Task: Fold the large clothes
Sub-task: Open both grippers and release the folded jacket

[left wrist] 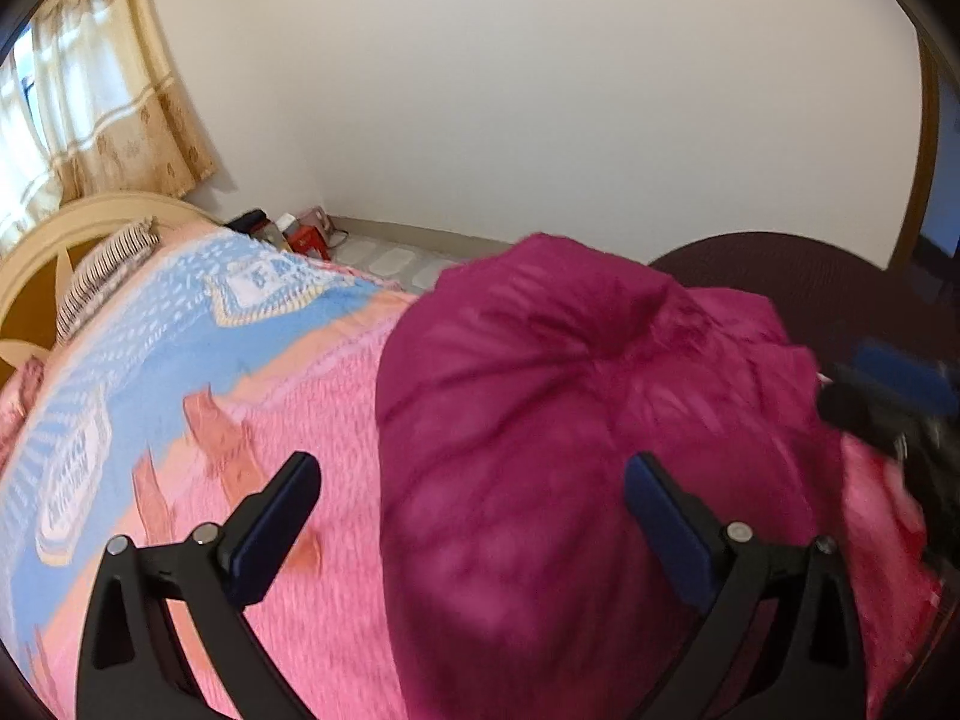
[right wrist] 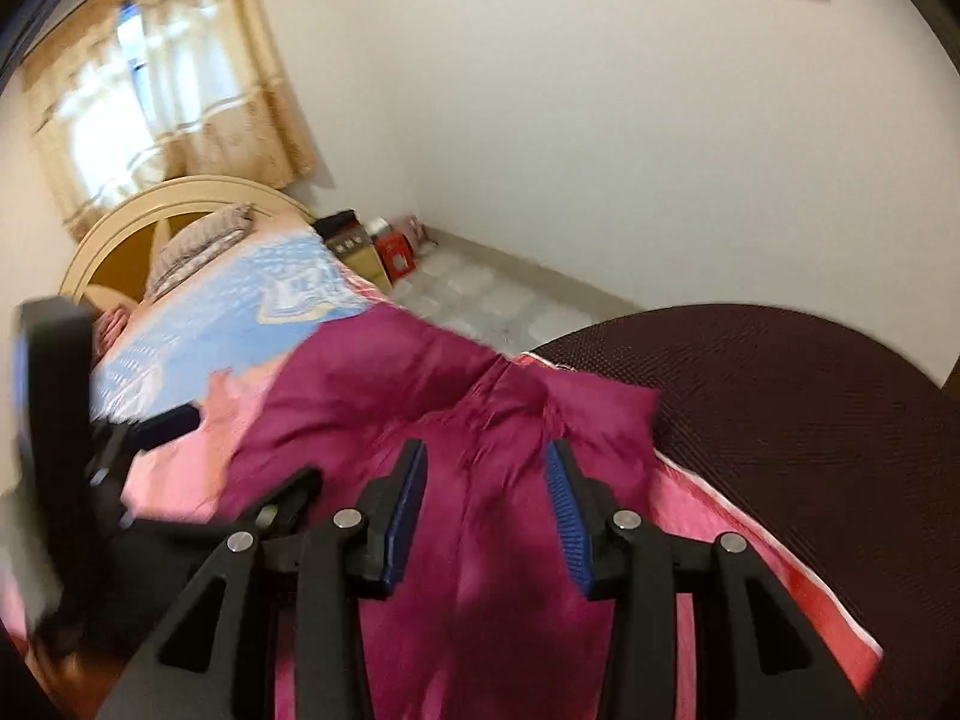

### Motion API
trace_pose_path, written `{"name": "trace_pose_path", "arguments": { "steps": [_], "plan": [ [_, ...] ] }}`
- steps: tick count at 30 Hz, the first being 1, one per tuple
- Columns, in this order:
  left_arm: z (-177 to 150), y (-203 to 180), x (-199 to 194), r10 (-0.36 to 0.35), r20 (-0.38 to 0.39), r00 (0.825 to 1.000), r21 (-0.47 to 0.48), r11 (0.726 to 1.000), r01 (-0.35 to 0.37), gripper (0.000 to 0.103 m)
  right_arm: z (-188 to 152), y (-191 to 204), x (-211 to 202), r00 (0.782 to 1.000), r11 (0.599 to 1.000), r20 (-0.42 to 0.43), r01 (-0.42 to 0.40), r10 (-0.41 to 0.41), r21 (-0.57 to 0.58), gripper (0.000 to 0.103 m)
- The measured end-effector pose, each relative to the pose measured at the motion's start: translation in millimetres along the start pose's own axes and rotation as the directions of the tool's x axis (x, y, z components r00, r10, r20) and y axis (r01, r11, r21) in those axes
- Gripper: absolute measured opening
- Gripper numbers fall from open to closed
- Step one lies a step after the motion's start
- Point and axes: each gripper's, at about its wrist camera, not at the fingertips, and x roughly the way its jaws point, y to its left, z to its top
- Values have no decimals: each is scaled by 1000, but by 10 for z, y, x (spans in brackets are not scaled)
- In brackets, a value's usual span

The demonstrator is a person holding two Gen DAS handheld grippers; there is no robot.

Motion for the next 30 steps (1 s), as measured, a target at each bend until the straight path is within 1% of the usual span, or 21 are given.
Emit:
{"name": "trace_pose_path", "arguments": {
  "steps": [3, 6, 9, 11, 14, 16, 17, 18, 20, 23, 26, 28, 30],
  "plan": [
    [-194, 11, -207, 4, 0, 1000, -12, 1000, -4, 103, -316, 80, -188, 999, 1000, -43, -15, 15, 19, 42],
    [-404, 9, -318, -3, -26, 1000, -29, 1000, 2, 103, -670, 78, -237, 995, 999, -97, -16, 20, 50, 42],
    [-616, 18, -425, -2, -34, 999, -39, 999, 1, 103, -852, 106, -232, 992, 997, -125, -3, 13, 81, 43],
    [-721, 45, -498, 4, -37, 999, -51, 999, -6, 103, -914, 81, -328, 992, 996, -130, 6, 6, 93, 44],
    [-863, 76, -665, -12, -38, 999, -87, 996, 9, 103, -1001, 98, -611, 994, 996, -105, -3, 12, 86, 45],
    [-934, 82, -756, -23, -43, 999, -100, 995, 18, 103, -1042, 115, -778, 996, 997, -88, -2, 9, 81, 50],
    [-974, 69, -810, -27, -48, 998, -105, 994, 22, 103, -1066, 123, -852, 997, 996, -83, -3, 10, 85, 56],
    [-1015, 61, -854, -32, -49, 998, -106, 994, 27, 103, -1084, 130, -915, 996, 996, -84, -6, 14, 87, 59],
    [-1096, 13, -971, -44, -37, 998, -95, 995, 41, 103, -1100, 149, -987, 995, 996, -101, 0, 9, 85, 60],
    [-1215, -89, -1171, -25, -16, 1000, -58, 998, 24, 103, -1077, 182, -1064, 990, 997, -137, -5, 16, 82, 60],
    [-1302, -120, -1285, -32, -22, 999, -67, 997, 31, 103, -1090, 223, -1146, 984, 998, -176, 8, 2, 56, 60],
    [-1366, -123, -1340, -48, -40, 998, -84, 995, 44, 103, -1108, 232, -1220, 984, 999, -178, 11, -6, 31, 61],
    [-1400, -139, -1403, -43, -32, 999, -93, 995, 40, 103, -1144, 261, -1344, 987, 999, -155, 30, -32, -19, 61]
  ]
}}
